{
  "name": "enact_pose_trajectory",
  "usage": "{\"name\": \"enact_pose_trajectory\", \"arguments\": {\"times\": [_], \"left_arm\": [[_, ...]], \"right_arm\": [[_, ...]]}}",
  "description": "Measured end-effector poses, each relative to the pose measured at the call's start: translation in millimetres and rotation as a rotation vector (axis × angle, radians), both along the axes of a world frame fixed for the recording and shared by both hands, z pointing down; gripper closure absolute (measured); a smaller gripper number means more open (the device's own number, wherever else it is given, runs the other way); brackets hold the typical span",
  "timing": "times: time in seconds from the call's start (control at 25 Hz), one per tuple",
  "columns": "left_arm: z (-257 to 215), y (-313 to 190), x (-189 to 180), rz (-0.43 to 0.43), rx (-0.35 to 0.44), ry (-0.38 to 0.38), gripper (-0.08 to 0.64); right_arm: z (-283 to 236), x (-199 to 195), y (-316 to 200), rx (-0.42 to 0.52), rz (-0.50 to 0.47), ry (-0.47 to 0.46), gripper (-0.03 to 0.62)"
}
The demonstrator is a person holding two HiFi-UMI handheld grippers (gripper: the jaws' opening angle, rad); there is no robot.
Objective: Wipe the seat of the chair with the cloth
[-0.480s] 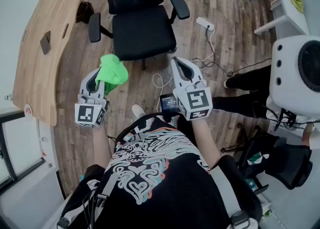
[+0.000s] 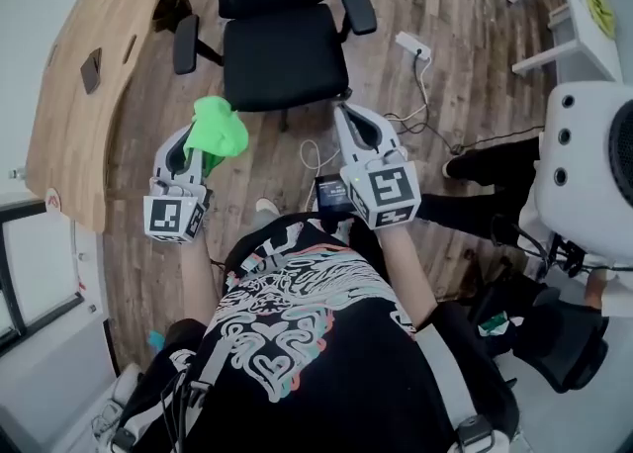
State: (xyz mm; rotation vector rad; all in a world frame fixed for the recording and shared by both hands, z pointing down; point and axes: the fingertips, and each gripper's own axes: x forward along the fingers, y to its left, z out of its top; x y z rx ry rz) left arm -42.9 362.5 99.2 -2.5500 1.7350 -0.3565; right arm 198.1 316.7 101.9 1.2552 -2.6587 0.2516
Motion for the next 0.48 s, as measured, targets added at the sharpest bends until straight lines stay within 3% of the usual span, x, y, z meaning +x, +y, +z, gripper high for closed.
{"name": "enact_pose_trajectory", "arguments": {"times": [0.48], "left_arm": [[13.6, 7.9, 0.9, -0.031, -0.025, 0.023, 0.546]], "right_arm": [[10.3, 5.1, 3.0, -0.023, -0.022, -0.01, 0.591]]}}
